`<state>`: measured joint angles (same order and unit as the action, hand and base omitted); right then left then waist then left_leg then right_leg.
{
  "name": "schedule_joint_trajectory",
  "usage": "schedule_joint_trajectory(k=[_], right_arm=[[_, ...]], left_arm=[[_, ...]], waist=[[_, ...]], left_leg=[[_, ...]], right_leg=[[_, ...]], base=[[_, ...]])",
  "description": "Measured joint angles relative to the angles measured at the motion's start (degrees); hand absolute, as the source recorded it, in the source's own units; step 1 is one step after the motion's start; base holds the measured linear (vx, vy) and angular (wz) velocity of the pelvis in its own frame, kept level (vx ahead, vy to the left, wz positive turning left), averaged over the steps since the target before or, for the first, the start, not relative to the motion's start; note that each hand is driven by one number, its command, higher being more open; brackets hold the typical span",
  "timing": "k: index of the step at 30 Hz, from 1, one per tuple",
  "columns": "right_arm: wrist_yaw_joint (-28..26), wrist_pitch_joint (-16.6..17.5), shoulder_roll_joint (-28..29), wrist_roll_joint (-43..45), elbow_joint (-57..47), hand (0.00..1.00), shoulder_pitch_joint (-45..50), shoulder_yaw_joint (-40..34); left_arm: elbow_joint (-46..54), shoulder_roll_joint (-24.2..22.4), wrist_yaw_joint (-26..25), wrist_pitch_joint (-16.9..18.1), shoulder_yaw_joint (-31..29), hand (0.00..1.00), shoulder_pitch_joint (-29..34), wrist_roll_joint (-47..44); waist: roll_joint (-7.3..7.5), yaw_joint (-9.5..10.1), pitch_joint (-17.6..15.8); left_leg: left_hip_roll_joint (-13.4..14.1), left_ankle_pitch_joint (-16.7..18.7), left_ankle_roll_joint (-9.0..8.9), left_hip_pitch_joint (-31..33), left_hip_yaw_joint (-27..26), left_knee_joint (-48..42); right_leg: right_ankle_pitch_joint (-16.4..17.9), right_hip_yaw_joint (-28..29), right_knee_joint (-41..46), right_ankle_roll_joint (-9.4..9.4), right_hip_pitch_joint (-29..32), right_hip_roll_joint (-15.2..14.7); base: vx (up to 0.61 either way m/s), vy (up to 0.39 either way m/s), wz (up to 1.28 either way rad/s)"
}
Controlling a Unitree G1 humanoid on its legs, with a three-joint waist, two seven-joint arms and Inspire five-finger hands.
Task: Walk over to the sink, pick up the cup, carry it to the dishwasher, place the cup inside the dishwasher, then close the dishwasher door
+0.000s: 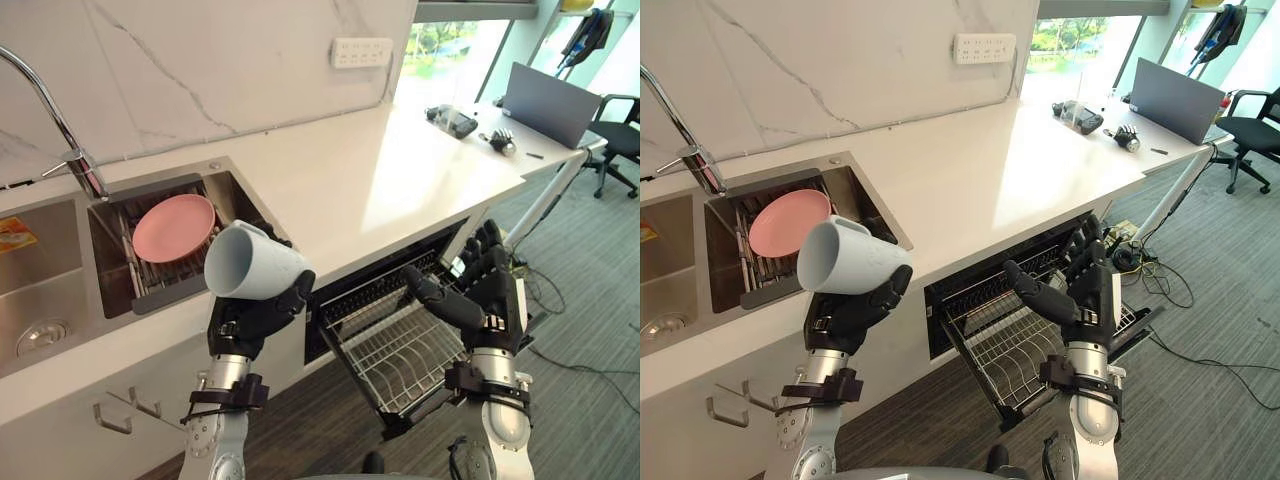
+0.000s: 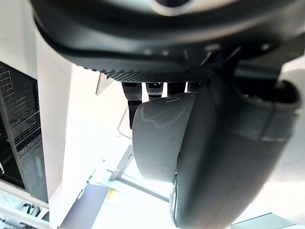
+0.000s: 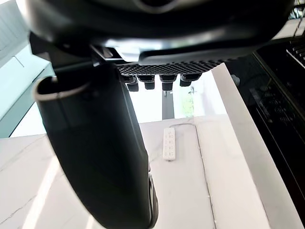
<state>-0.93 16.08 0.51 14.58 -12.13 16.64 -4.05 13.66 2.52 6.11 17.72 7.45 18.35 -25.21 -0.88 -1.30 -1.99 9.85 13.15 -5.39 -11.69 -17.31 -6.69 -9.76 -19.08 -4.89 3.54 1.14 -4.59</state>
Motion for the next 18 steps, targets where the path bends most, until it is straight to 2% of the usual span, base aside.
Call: schedule_joint_trajectory(k=[6, 10, 14, 18], right_arm=[[-7.4, -0.3, -2.4, 8.4, 0.0, 1.0, -1.9, -0.1], [-11.3, -0.4, -2.5, 12.5, -0.5, 1.0, -4.3, -0.1], [-14.3, -1.3, -2.5, 15.6, -3.7, 1.0, -4.7, -0.1], [-16.5, -1.8, -1.4, 15.8, -7.6, 1.0, -4.5, 0.0]], left_arm=[[-0.6, 1.1, -3.0, 0.5, -0.1, 0.0, -3.4, 9.4], [-4.3, 2.1, -4.7, 0.6, 0.9, 0.0, -7.2, 12.0], [-5.4, 2.1, -4.9, 0.1, 2.5, 0.0, -7.6, 13.6], [-5.4, 1.8, -5.0, 0.1, 5.1, 0.0, -7.9, 16.4]], waist=[[-1.05, 0.09, -0.8], [-1.06, -0.08, -1.4], [-0.93, -0.54, -2.3], [-0.51, -1.09, -3.1]], left_leg=[[-0.9, 0.0, 0.06, 0.0, -0.2, 0.2], [-1.4, -0.3, 0.45, 0.4, -0.5, 0.7], [-2.0, -0.5, 0.92, 1.4, -1.3, 0.6], [-3.1, -0.2, 1.39, 1.3, -4.9, 0.0]], right_leg=[[-0.8, 0.6, 0.0, 0.19, 0.3, -0.6], [-1.8, 1.4, -0.3, -0.27, 1.4, -0.8], [-2.8, 2.9, -0.3, -0.69, 3.1, -1.1], [-4.5, 6.5, 0.0, -0.89, 5.1, -1.2]], base=[[-0.04, -0.002, -0.03], [-0.1, -0.02, -0.09], [-0.11, -0.032, -0.16], [-0.09, -0.01, -0.48]])
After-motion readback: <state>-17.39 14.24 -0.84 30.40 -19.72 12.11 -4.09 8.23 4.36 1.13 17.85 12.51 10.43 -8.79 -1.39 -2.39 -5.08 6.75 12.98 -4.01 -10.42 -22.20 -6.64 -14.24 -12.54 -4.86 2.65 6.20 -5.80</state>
